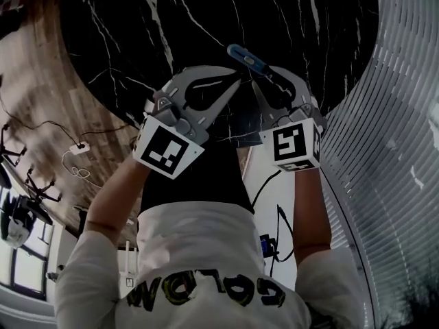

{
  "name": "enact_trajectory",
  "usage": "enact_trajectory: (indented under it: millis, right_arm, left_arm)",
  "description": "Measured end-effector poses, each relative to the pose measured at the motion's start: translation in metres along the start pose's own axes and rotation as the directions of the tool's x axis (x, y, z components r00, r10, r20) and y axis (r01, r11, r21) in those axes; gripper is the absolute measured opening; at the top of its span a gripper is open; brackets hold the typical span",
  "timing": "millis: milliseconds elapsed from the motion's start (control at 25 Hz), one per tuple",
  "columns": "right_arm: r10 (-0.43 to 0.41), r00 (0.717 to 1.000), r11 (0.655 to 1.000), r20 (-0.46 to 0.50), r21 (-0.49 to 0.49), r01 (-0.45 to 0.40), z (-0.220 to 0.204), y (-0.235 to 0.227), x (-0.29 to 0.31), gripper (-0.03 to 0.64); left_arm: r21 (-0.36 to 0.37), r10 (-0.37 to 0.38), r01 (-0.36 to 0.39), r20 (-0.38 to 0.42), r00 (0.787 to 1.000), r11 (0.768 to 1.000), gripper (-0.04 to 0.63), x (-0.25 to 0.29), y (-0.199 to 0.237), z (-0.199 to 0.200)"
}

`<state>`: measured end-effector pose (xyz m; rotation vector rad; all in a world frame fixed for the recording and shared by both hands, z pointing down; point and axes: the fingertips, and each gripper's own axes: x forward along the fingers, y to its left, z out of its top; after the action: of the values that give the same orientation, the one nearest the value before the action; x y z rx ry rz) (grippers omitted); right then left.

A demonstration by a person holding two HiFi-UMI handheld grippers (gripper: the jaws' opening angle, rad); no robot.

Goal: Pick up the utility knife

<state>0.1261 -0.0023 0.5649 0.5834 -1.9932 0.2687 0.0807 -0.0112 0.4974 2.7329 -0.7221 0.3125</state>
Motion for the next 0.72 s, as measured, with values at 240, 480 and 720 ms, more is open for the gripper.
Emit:
enact_trajectory:
  millis: [240,480,720]
  right_arm:
    - [0.022,0.997,0.999,-0.070,-0.024,-0.024,-0.017,-0.002,0.027,0.167]
    - [0.099,0.990,0.994,-0.102,-0.025,-0.102,-0.020,0.000,0.038,0.153]
    - [0.152,0.981,0.987,-0.125,-0.042,-0.158,-0.021,0.000,0.039,0.136]
  left_arm:
    - [-0.008,-0.025,0.025,0.001,1.000,1.000,0.002,0.010,0.000,-0.019]
    - [-0.028,-0.020,0.020,0.023,1.000,0.999,0.002,0.012,0.006,-0.028]
    - [-0.032,-0.017,0.017,0.021,1.000,0.999,0.002,0.014,0.009,-0.028]
